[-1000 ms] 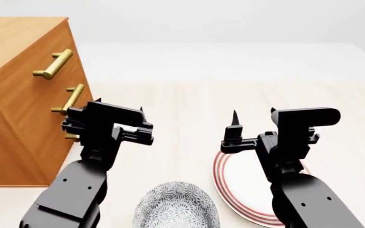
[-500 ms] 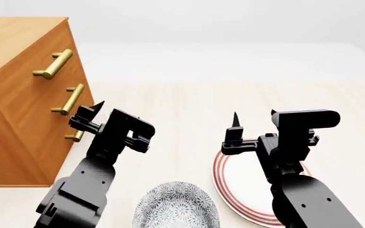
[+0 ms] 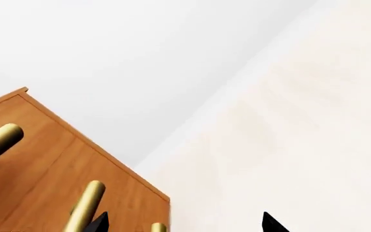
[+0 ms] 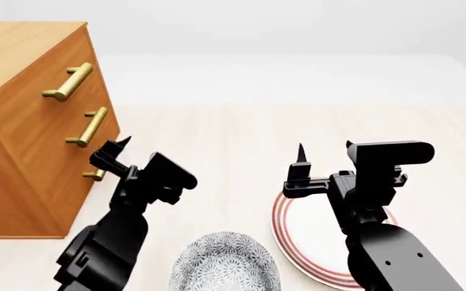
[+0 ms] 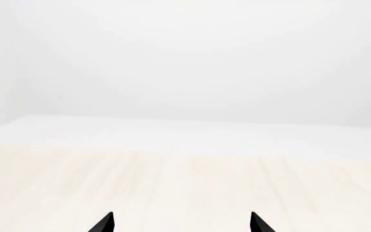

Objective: Open the bottom drawer of the cabinet.

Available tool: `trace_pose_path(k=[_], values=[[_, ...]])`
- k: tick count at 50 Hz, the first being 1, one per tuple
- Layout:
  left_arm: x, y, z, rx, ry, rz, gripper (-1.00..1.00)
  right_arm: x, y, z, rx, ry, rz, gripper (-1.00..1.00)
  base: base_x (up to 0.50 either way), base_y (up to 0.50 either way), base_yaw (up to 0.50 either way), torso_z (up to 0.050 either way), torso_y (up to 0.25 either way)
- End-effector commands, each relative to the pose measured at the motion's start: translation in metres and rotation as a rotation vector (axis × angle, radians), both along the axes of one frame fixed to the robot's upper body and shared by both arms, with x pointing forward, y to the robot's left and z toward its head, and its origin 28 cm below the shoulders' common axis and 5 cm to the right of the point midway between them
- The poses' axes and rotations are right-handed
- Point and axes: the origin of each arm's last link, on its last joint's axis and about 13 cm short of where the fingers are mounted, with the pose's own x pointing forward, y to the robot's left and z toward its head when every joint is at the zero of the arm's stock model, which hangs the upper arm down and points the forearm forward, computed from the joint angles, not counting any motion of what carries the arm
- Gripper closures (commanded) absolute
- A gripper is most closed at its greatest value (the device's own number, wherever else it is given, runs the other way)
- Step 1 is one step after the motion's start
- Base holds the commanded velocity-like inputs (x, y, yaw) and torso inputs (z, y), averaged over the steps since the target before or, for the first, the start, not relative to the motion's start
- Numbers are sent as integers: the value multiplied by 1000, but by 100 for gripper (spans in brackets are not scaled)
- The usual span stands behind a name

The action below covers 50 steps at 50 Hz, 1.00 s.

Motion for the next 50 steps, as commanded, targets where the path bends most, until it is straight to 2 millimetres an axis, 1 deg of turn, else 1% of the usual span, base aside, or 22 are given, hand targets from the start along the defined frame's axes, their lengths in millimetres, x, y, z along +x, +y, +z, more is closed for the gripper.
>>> trace_pose_path(k=[1,12,36,50], values=[[4,6,-13,84,18,25,-100,0,0,-1,2,1,0,-100,0,0,0,0,0],[7,9,-25,161,42,45,-100,0,0,-2,6,3,1,-100,0,0,0,0,0],[8,10,-33,310,103,56,-100,0,-1,-4,10,5,1,-100,0,0,0,0,0],[9,11,-35,353,138,64,-100,0,-1,-3,13,1,2,-100,0,0,0,0,0]])
